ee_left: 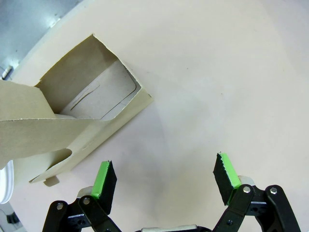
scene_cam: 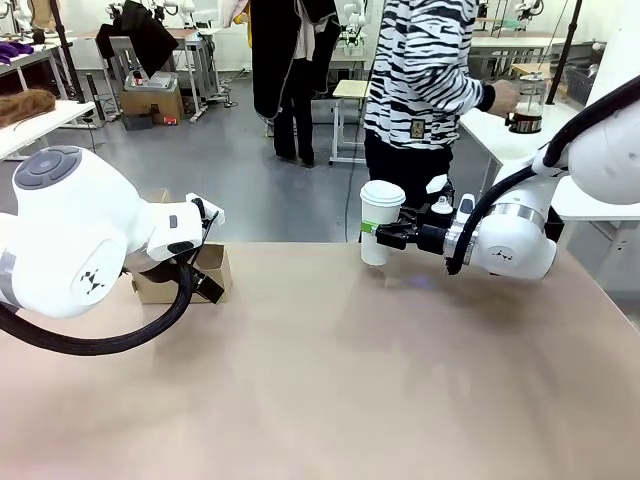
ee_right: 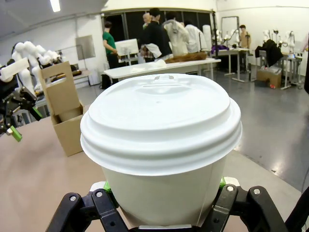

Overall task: Pour a drink into a cup and package it in a carrier.
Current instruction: When a person places the Paper Cup Lid on the 600 ml Paper Cup , lift the 600 ml Paper Cup.

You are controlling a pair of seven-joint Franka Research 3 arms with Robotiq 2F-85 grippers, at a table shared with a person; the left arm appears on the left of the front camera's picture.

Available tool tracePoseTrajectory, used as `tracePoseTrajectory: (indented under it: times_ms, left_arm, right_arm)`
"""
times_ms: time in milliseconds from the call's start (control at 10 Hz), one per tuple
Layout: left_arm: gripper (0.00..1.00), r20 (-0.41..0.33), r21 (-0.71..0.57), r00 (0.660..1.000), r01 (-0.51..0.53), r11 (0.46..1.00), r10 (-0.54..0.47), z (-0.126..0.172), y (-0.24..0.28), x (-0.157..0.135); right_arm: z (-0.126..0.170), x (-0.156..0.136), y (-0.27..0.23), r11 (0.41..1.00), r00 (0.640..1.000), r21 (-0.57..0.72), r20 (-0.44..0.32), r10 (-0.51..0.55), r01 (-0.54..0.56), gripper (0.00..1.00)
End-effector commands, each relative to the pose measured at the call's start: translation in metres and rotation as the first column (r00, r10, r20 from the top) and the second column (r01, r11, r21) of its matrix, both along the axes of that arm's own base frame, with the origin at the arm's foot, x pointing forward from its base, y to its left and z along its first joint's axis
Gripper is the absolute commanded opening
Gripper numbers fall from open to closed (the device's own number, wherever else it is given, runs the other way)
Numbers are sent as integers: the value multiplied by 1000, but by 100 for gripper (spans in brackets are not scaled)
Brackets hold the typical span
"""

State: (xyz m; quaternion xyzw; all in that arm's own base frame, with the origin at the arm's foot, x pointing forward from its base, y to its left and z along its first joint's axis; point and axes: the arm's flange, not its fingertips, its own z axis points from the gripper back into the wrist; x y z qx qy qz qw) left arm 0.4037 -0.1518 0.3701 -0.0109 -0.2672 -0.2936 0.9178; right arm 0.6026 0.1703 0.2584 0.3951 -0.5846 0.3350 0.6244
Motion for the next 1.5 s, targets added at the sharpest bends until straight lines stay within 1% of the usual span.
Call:
tracePoseTrajectory:
  times_ms: [0, 1400]
  left_arm:
    - [100, 0, -2, 1000, 1, 1000, -1, 0, 0, 0]
    - [100, 0, -2, 1000, 1, 1000, -1, 0, 0, 0]
  right_arm:
    - [5, -2, 1, 1000, 1000, 6, 8, -2, 2, 80]
    - [5, -2, 1, 1000, 1000, 6, 8, -2, 2, 80]
